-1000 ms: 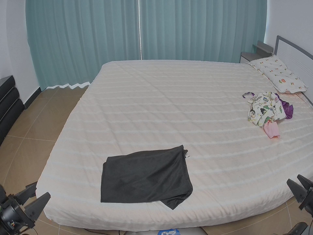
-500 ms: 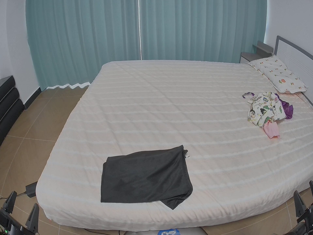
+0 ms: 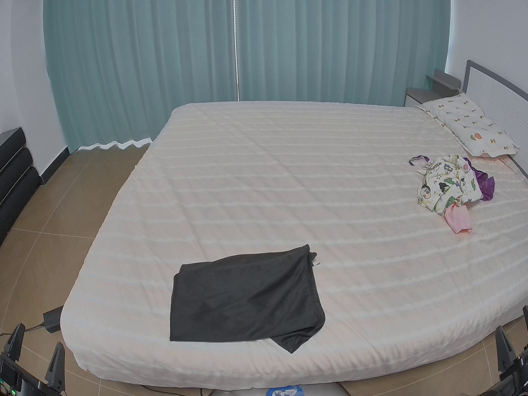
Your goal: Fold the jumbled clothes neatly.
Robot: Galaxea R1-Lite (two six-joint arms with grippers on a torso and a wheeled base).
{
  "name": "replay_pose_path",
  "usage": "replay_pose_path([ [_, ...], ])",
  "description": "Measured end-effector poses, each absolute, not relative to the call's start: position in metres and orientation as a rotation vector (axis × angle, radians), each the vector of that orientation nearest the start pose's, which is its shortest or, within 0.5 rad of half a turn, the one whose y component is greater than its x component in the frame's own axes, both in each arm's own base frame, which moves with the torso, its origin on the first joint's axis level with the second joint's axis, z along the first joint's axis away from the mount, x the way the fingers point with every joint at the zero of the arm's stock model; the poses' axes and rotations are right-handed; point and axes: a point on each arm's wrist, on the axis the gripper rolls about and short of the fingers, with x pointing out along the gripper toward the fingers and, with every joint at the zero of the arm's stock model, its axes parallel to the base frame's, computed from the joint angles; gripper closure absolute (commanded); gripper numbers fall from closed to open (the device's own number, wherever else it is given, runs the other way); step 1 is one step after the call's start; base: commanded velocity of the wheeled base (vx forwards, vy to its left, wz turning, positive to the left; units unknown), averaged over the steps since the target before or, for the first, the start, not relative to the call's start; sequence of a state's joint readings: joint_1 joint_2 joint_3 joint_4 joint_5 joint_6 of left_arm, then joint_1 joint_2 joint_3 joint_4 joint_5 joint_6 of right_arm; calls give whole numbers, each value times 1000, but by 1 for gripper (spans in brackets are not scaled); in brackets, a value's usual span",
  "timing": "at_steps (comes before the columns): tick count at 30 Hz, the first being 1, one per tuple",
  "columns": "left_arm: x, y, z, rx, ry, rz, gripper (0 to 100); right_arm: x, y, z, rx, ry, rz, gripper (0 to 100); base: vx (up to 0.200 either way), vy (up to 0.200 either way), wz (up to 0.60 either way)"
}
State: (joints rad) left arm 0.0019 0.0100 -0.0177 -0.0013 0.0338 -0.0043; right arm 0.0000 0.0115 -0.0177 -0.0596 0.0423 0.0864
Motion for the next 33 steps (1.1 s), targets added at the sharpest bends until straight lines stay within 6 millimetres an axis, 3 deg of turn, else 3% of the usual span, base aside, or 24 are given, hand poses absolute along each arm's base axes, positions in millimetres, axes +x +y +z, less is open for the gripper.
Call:
replay_pose_path([
  [20, -23, 1, 81, -6, -9, 36, 0, -24, 1, 87, -74, -73, 47, 0, 0, 0, 0],
  [33, -23, 1, 81, -6, -8, 36, 0, -23, 1, 83, -59, -29, 69, 0, 0, 0, 0],
])
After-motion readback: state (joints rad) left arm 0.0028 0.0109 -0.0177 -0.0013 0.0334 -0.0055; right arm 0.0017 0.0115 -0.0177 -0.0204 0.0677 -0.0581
